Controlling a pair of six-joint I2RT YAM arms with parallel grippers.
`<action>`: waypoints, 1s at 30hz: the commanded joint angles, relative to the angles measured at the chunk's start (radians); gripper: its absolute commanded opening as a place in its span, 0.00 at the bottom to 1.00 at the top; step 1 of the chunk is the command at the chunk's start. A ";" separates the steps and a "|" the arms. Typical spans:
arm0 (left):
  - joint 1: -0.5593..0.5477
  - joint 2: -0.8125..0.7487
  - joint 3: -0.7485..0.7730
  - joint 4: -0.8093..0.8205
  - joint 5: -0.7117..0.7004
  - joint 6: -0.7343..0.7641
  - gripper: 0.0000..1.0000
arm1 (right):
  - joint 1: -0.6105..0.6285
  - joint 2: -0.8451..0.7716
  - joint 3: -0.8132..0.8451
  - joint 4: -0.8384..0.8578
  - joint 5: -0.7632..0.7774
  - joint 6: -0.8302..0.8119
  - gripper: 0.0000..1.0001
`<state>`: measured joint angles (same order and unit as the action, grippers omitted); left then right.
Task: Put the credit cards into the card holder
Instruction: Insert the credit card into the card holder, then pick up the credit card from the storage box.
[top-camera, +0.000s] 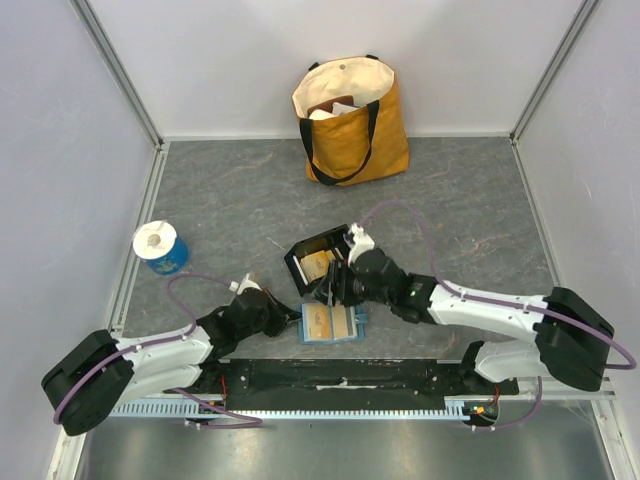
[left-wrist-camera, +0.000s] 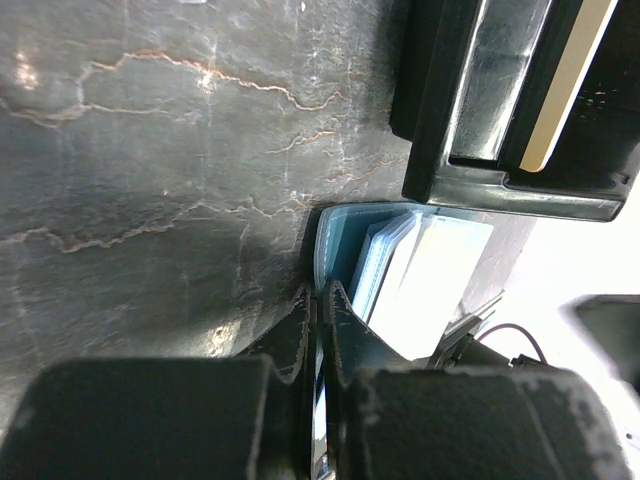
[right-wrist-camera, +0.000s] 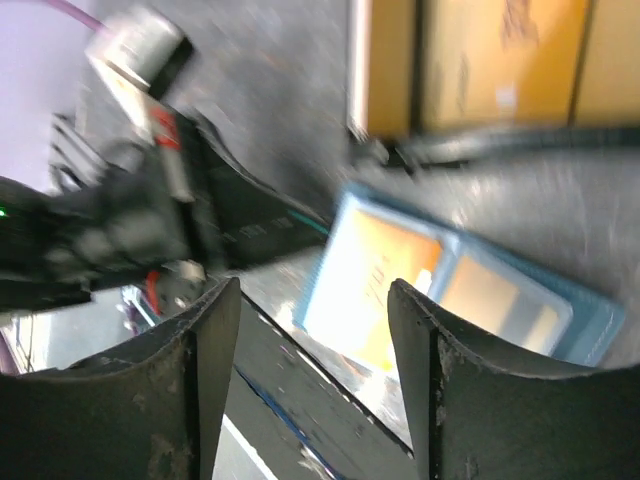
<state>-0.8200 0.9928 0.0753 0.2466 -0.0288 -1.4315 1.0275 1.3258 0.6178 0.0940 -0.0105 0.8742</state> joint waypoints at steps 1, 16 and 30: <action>-0.002 -0.034 -0.005 -0.121 -0.069 0.026 0.02 | -0.055 -0.037 0.192 -0.118 0.038 -0.194 0.70; -0.001 -0.040 0.027 -0.158 -0.098 0.071 0.02 | -0.147 0.467 0.628 -0.251 -0.147 -0.348 0.80; 0.001 -0.017 0.043 -0.162 -0.115 0.088 0.02 | -0.147 0.595 0.688 -0.252 -0.243 -0.348 0.78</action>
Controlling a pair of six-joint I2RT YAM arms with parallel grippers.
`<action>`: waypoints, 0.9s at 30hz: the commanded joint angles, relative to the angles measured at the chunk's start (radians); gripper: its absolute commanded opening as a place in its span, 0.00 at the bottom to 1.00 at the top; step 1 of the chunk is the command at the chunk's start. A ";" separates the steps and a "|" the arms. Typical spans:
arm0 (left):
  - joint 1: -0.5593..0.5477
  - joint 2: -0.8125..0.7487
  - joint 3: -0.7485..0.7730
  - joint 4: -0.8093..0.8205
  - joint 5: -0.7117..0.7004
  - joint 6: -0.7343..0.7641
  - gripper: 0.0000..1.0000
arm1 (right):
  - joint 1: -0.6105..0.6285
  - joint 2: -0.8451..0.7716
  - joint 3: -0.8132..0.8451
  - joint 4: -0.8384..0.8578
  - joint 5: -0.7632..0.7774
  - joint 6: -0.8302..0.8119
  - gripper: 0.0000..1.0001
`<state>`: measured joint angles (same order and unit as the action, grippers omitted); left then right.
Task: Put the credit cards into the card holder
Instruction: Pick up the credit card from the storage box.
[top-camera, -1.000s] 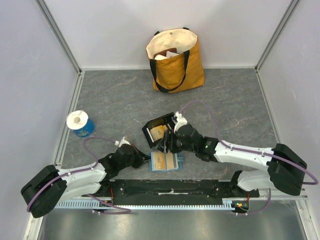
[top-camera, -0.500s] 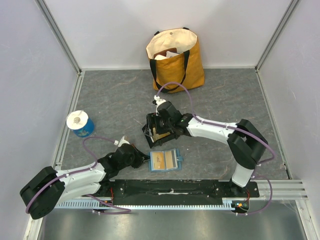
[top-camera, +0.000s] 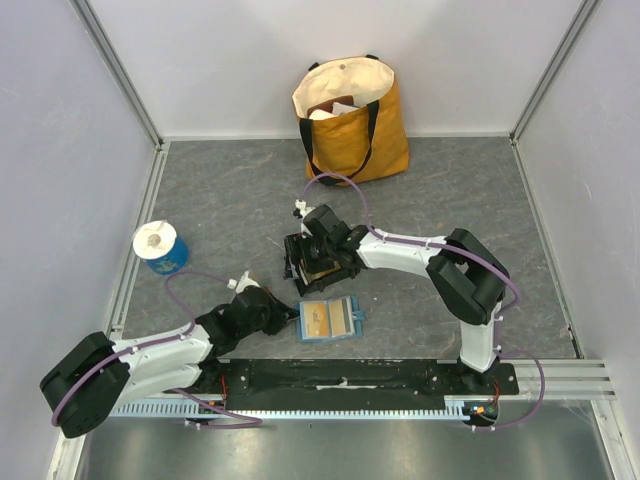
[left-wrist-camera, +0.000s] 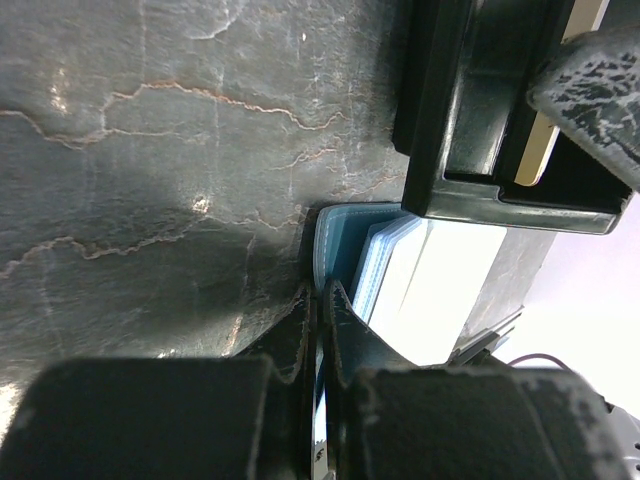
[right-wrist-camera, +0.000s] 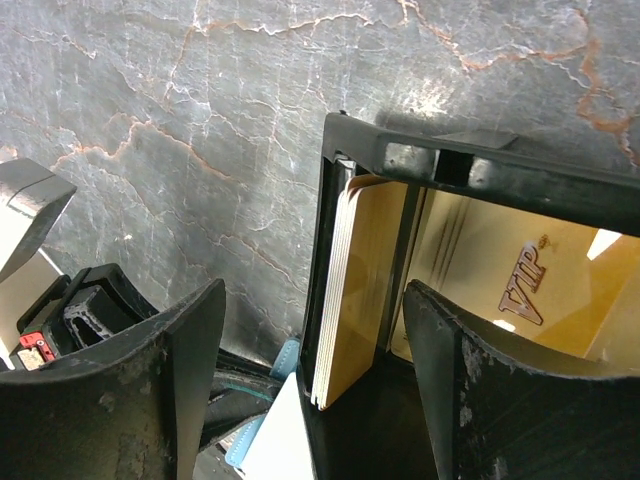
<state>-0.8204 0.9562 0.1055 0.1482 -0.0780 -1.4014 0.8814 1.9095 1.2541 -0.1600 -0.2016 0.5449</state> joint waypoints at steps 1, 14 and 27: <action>0.001 0.021 0.014 -0.064 -0.066 0.058 0.02 | -0.001 0.010 0.053 0.004 -0.055 -0.017 0.77; 0.003 0.032 0.016 -0.061 -0.065 0.058 0.02 | -0.005 -0.033 0.042 0.008 -0.062 -0.007 0.68; 0.001 0.064 0.020 -0.039 -0.051 0.059 0.02 | -0.013 -0.058 0.033 0.008 -0.070 -0.005 0.60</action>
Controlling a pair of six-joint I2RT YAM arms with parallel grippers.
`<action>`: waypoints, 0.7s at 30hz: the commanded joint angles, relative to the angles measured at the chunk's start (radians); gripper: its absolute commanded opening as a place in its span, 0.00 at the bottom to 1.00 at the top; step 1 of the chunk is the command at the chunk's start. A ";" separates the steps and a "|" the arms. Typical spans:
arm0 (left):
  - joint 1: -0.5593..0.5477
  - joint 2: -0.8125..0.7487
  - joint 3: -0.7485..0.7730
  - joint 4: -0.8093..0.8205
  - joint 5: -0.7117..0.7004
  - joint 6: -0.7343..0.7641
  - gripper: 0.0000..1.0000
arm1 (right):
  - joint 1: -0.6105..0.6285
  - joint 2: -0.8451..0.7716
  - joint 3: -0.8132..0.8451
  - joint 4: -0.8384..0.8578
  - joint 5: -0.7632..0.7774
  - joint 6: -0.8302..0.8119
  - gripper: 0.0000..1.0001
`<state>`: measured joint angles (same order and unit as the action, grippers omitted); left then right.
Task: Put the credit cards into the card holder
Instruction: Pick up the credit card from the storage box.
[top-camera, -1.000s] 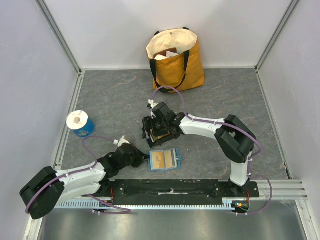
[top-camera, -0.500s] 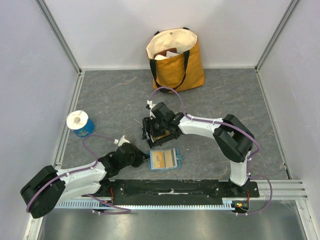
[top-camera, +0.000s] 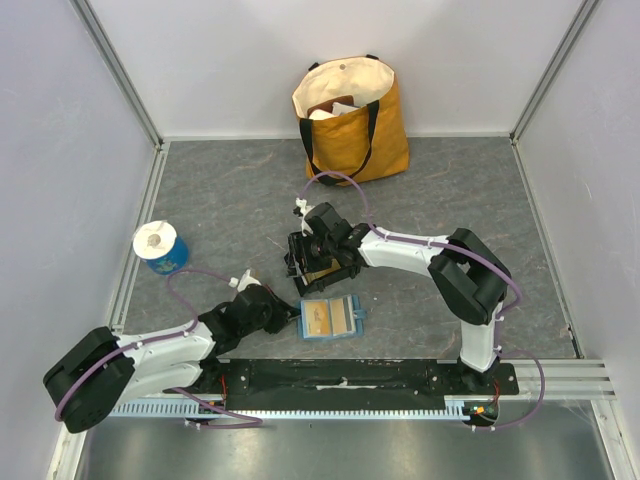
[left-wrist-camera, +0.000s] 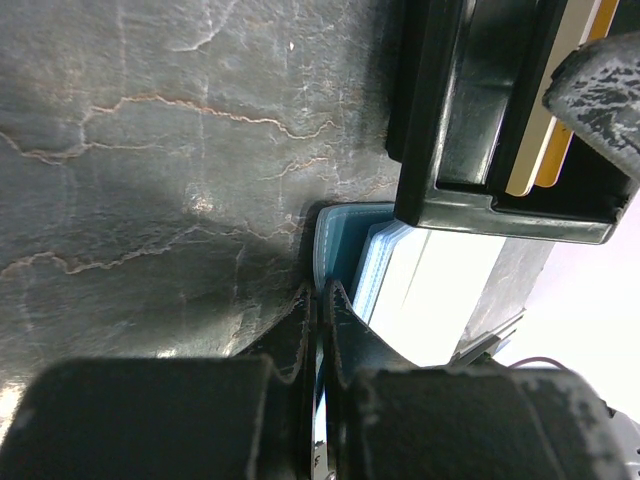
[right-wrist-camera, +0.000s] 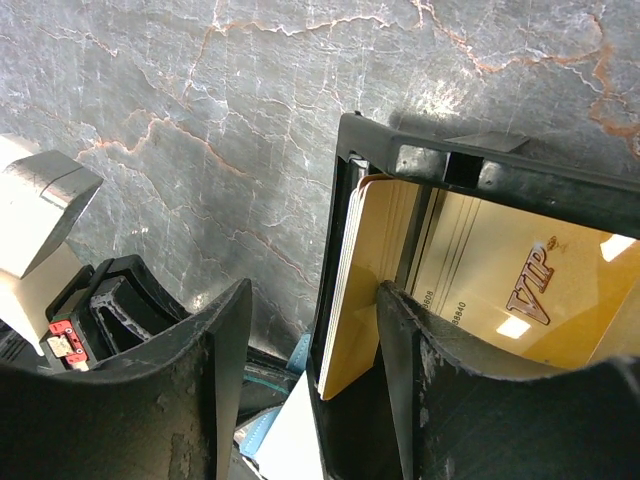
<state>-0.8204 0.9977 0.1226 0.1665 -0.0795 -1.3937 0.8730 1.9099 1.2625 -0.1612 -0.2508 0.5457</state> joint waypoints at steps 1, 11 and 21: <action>0.003 0.021 0.003 -0.058 -0.049 0.050 0.02 | -0.005 -0.060 0.023 0.009 -0.021 -0.006 0.59; 0.003 0.028 0.005 -0.055 -0.048 0.051 0.02 | -0.008 -0.071 0.018 0.009 -0.015 -0.006 0.48; 0.006 0.044 0.003 -0.041 -0.040 0.050 0.02 | -0.009 -0.054 0.021 -0.004 -0.010 -0.009 0.27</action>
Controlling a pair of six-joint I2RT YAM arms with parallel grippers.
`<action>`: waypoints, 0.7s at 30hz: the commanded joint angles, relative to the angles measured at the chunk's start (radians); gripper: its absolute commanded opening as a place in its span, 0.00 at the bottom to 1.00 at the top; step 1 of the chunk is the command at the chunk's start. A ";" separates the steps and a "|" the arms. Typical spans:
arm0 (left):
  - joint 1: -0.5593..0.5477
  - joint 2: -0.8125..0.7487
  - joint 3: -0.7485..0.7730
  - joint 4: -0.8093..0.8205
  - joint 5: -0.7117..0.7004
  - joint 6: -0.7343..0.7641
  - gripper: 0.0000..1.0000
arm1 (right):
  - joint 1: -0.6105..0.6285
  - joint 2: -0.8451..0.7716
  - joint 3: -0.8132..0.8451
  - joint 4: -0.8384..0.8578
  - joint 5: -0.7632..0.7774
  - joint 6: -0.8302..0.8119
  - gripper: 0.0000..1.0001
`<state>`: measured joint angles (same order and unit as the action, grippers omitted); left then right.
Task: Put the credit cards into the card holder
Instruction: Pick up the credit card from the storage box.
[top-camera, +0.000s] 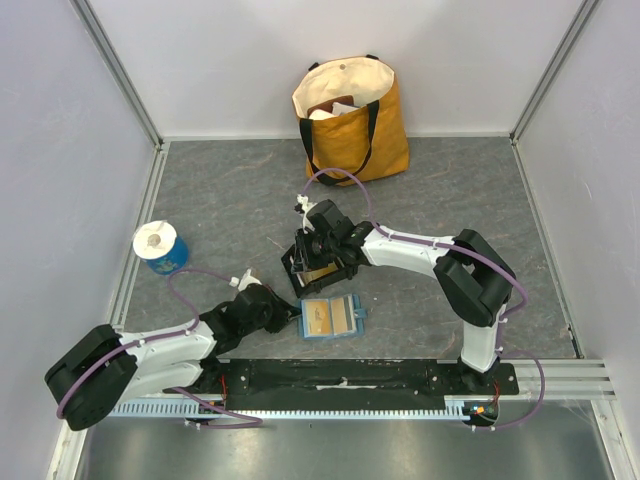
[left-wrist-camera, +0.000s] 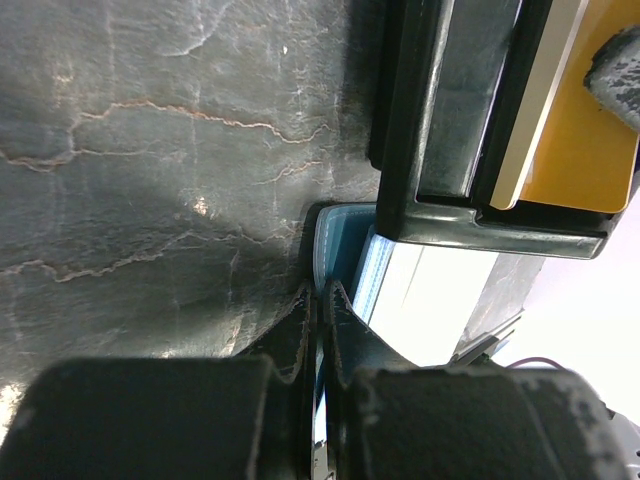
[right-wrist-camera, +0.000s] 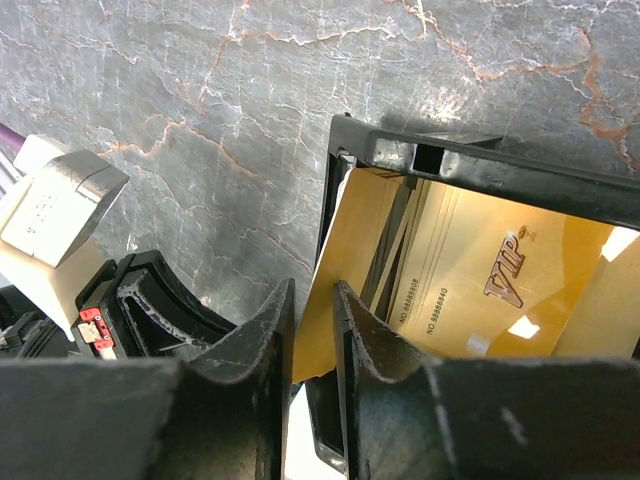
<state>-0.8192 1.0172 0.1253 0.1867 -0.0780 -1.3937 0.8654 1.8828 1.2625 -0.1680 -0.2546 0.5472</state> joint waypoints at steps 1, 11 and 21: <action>0.006 0.023 0.000 -0.061 -0.042 0.050 0.02 | -0.003 -0.027 0.023 0.001 -0.005 -0.010 0.25; 0.008 0.024 -0.001 -0.059 -0.040 0.050 0.02 | -0.008 -0.022 0.043 -0.057 0.057 -0.053 0.15; 0.008 0.029 -0.001 -0.055 -0.037 0.051 0.02 | 0.000 0.030 0.098 -0.108 0.067 -0.081 0.12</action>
<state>-0.8173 1.0256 0.1257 0.1970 -0.0765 -1.3933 0.8600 1.8843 1.2896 -0.2501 -0.2096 0.4992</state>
